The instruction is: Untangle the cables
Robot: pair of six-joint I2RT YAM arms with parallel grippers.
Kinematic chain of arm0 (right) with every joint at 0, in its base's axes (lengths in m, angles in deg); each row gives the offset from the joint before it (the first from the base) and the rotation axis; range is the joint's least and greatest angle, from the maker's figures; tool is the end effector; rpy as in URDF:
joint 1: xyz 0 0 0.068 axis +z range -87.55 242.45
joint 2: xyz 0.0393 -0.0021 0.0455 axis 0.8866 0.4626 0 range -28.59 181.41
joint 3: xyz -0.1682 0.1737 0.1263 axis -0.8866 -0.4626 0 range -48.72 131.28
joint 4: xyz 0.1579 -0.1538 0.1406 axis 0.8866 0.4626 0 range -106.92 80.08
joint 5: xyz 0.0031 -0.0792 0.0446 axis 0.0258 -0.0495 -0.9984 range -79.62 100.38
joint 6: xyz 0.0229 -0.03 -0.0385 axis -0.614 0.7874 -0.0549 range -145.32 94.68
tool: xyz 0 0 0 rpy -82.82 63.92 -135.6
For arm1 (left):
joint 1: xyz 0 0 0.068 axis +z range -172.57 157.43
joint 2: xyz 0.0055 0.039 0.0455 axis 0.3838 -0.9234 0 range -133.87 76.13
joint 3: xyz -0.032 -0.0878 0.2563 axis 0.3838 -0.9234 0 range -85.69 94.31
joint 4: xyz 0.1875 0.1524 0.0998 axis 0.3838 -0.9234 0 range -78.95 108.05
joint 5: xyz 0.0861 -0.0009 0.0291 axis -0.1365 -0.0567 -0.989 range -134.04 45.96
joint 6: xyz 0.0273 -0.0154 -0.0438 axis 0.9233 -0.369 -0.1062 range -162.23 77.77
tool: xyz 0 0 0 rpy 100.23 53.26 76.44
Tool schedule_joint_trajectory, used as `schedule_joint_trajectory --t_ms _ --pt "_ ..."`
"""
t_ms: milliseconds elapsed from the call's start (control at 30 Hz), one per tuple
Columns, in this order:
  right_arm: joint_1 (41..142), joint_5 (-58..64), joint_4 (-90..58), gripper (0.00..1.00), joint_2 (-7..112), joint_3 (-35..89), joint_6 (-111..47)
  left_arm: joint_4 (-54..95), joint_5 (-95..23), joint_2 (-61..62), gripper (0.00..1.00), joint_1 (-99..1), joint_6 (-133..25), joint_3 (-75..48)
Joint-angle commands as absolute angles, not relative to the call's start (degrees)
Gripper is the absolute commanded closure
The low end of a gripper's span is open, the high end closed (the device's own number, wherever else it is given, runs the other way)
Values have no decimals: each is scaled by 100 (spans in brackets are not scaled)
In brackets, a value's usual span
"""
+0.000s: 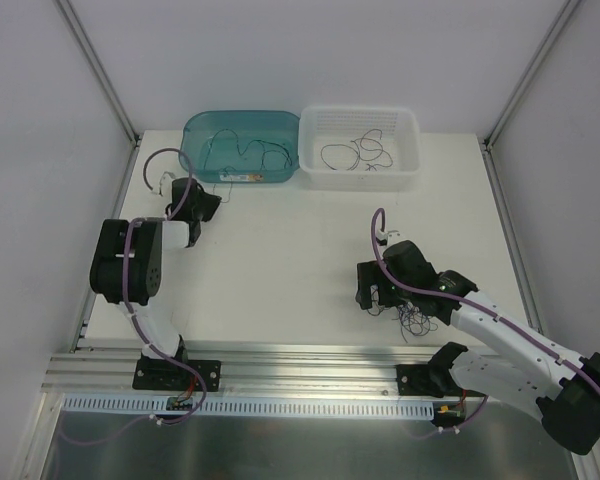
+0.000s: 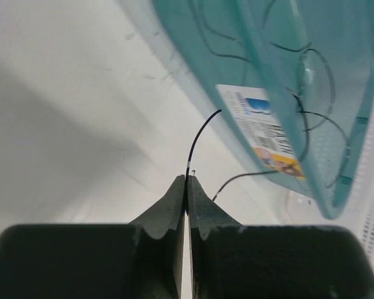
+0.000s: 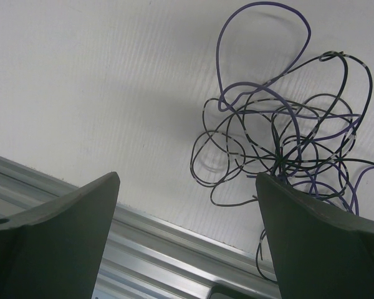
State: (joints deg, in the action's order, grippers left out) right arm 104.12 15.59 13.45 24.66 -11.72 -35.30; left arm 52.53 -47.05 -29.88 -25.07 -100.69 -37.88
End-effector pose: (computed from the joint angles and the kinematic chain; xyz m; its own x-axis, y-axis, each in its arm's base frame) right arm 0.1434 0.1235 0.2344 -0.6414 -0.3400 -0.6878 -0.5122 0.8572 0.0539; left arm 0.3729 -0.0144 0.1466 -0.2064 -0.8429 -0.4970 -0.3449 0.5380 -0.7692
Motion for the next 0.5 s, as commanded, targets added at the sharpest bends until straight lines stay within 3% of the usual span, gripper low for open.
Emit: schedule_joint_trajectory --t_ms 0,233,467 --pt "10446 1583 1305 5 2397 -1136 -3499 4874 -4545 -2135 100 -2450 -9787 -3542" --pt "10437 1574 1287 4 2362 -1145 -3508 3653 -4431 -2063 100 -2450 -9419 -2023" --pt "10437 1618 1340 4 2326 -1154 -3508 2685 -4053 -3670 94 -2450 -8716 427"
